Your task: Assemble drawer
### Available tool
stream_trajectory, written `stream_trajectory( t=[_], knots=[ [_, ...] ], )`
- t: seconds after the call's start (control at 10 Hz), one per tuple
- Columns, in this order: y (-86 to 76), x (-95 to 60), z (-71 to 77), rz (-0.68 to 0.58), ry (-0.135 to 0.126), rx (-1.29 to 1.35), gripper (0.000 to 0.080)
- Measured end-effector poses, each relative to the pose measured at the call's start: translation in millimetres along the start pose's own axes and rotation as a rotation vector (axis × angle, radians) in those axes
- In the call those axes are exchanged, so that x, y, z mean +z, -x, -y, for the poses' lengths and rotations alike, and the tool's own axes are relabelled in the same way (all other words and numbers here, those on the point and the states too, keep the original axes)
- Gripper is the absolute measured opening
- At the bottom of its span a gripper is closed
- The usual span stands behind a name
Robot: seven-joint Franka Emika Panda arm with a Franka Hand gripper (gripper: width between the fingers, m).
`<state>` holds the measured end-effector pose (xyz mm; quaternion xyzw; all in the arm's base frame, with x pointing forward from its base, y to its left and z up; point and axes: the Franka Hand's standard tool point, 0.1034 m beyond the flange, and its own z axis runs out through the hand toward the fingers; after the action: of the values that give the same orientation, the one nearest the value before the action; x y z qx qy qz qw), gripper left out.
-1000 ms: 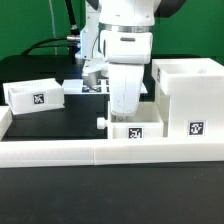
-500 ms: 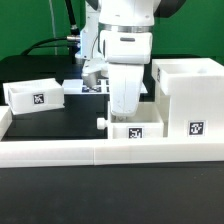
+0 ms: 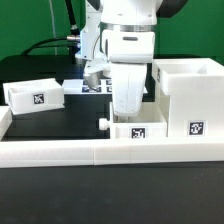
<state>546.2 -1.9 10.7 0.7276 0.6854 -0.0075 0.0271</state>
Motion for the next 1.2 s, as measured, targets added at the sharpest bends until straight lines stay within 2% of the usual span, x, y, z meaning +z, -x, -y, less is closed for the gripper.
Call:
stream_trajectory(
  t=[0.4, 1.2],
  knots=[
    [-3.8, 1.7, 1.7, 0.004, -0.003, -0.009, 0.0044],
    [-1.5, 2.2, 2.8, 0.016, -0.003, -0.012, 0.0044]
  ],
)
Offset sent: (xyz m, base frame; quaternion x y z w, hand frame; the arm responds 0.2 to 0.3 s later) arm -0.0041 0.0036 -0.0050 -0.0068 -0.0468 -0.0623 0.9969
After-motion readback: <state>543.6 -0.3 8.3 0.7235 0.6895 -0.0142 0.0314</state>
